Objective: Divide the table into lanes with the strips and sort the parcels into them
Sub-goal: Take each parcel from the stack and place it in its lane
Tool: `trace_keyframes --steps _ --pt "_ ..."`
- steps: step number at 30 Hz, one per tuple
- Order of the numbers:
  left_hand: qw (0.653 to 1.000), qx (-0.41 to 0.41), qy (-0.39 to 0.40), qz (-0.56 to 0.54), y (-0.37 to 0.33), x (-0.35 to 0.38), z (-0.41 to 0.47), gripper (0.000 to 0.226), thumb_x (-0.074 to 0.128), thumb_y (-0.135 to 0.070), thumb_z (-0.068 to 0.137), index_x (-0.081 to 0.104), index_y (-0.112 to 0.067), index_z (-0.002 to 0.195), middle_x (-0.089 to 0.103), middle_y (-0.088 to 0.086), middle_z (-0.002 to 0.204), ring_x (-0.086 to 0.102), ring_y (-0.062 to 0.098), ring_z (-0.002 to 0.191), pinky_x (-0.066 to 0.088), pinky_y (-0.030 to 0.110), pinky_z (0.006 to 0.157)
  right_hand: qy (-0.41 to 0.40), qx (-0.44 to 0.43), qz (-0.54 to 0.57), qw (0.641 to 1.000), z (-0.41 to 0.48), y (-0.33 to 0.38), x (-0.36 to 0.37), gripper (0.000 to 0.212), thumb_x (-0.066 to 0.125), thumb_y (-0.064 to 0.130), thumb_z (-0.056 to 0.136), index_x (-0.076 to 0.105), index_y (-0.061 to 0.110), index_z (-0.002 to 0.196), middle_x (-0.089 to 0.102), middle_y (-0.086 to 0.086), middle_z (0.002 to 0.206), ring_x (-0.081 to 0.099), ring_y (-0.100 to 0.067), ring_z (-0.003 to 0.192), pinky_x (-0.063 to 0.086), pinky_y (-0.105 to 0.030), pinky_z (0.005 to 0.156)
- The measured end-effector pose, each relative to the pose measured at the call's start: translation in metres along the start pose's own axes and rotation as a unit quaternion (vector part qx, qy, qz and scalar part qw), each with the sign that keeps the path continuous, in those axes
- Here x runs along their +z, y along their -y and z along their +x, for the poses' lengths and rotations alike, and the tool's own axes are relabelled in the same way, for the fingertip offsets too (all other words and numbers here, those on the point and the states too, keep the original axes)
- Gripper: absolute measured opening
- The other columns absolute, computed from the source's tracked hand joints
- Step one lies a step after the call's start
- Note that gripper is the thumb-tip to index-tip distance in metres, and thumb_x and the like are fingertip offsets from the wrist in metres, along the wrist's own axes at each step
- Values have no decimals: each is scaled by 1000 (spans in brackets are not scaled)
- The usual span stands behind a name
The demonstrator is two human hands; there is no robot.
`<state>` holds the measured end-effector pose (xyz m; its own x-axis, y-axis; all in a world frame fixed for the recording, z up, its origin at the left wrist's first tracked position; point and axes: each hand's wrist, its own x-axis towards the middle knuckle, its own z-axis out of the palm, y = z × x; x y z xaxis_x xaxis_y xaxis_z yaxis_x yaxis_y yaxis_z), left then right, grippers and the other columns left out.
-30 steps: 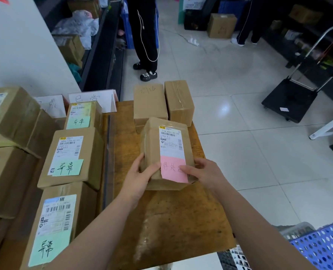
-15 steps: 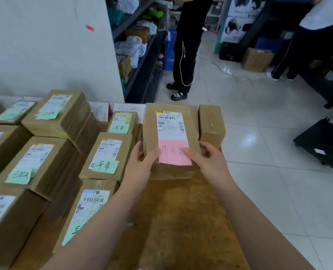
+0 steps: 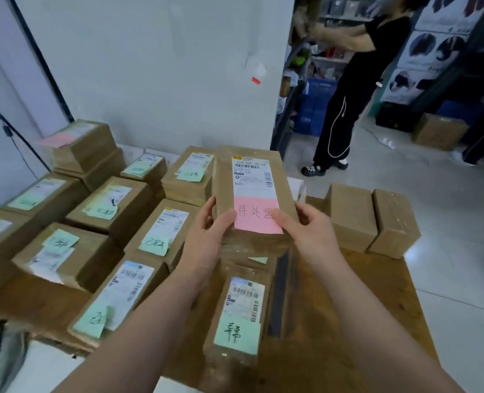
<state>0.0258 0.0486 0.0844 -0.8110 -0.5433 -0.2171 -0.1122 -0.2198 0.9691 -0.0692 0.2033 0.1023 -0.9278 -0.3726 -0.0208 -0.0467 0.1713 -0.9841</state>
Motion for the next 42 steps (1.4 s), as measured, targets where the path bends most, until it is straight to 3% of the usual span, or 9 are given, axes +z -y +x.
trace_keyframes --steps 3,8,11,17,23,27,31,38,42 --pt "1000 8 -8 -1 -14 -55 2 60 67 -37 89 42 -35 144 64 -3 126 68 16 103 60 38 84 11 5 -2 1000 -4 14 57 45 76 34 81 63 21 122 70 8 110 69 -9 96 60 -33 78" --pt "1000 -1 -6 10 -33 -145 7 73 73 -45 77 44 -35 143 67 -2 125 71 19 100 60 41 83 33 11 -8 999 -8 35 145 37 72 39 83 59 27 116 67 13 106 66 -9 96 59 -27 74" --pt "999 3 -17 29 -46 -187 13 60 69 -44 83 48 -36 139 69 -3 121 71 19 99 58 33 75 43 23 -15 999 -3 44 189 51 73 45 80 60 23 125 68 8 115 68 -14 98 60 -37 79" --pt "996 -16 -59 65 -64 -258 36 51 63 -44 90 46 -41 139 70 -7 116 71 13 92 52 29 70 94 7 -36 995 22 60 261 41 72 41 83 65 23 120 69 10 107 67 -11 95 59 -35 81" --pt "992 -33 -104 59 -66 -319 52 55 60 -41 93 43 -32 145 66 -5 118 65 19 105 53 42 92 138 14 -57 989 40 60 333 40 72 43 82 67 21 115 70 10 103 66 -9 90 57 -29 75" --pt "991 -35 -125 29 -65 -366 69 43 60 -39 93 55 -30 135 73 -4 103 72 14 83 54 27 64 151 19 -64 986 46 65 382 28 72 41 83 65 27 107 68 13 98 65 -4 85 55 -23 68" --pt "990 -27 -130 40 -69 -420 96 39 62 -39 93 57 -29 130 74 -1 104 74 13 77 53 23 57 150 37 -41 987 55 72 436 26 71 35 85 62 26 108 66 16 94 64 1 80 47 -11 55" --pt "986 -39 -108 122 -81 -524 160 31 60 -40 93 62 -25 120 72 1 106 70 23 93 53 38 76 92 86 -41 991 72 69 548 39 73 39 83 62 18 114 69 6 103 66 -10 89 56 -27 74" --pt "983 -50 -79 156 -83 -566 190 27 56 -33 96 66 -22 118 74 3 102 68 25 94 52 40 83 65 119 -43 990 81 61 598 44 75 40 81 59 16 114 67 4 107 65 -13 93 55 -27 72"
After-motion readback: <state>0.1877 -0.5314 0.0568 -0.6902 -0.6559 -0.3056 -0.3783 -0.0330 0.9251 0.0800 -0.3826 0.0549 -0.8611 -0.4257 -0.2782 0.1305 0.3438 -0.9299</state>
